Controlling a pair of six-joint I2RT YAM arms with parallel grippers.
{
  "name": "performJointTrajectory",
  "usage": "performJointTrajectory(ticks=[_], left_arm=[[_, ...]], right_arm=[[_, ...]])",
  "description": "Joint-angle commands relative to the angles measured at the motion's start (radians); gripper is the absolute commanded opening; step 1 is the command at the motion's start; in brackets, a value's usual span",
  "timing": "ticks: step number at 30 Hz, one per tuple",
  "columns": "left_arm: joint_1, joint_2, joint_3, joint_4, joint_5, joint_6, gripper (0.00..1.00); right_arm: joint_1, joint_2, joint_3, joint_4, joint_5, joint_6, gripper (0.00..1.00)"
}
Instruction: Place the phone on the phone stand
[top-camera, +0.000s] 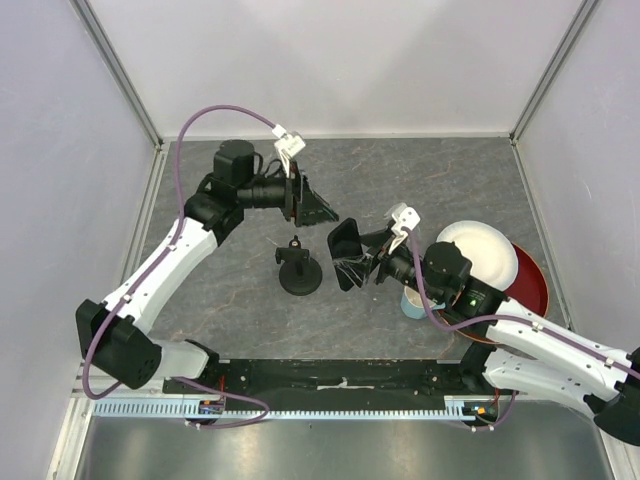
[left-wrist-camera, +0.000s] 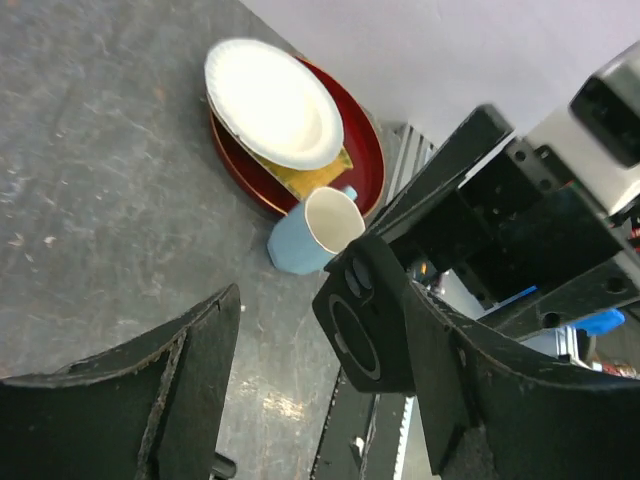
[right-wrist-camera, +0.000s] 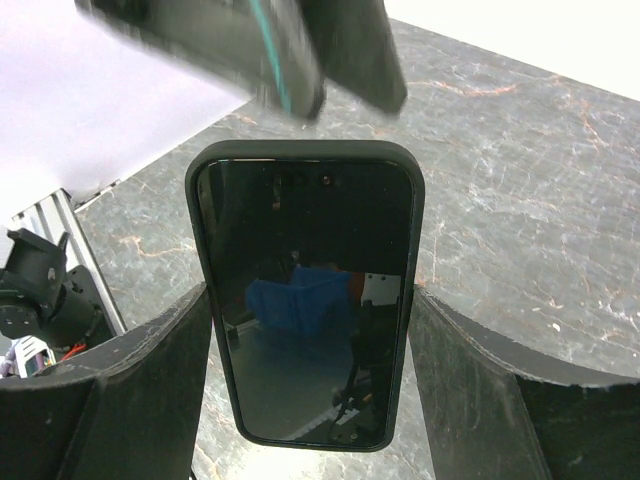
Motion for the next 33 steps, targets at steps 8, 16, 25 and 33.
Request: performJointTrajectory(ticks=[8, 16, 25, 33], left_arm=[[-0.168, 0.001, 0.076, -0.194, -0.036, 0.223, 0.7], [-0.181, -0.003, 0.09, -0.226, -0.071, 0.247, 0.4], [-0.182, -0.084, 0.032, -0.159, -0.194, 0.264, 0.02], [-0.179, -0.08, 0.036, -0.119, 0.09, 0.246, 0.02]], right_arm=[[0.033, 0.029, 0.158, 0.077, 0.022, -0.023, 0.0], [0.064, 0.022, 0.183, 0.02, 0.108, -0.049, 0.0], [0.096, 0.093, 0.247, -0.292, 0.209, -0.064, 0.98], [0.032, -0.068, 0.097, -0.276, -0.229, -0.1, 0.98]])
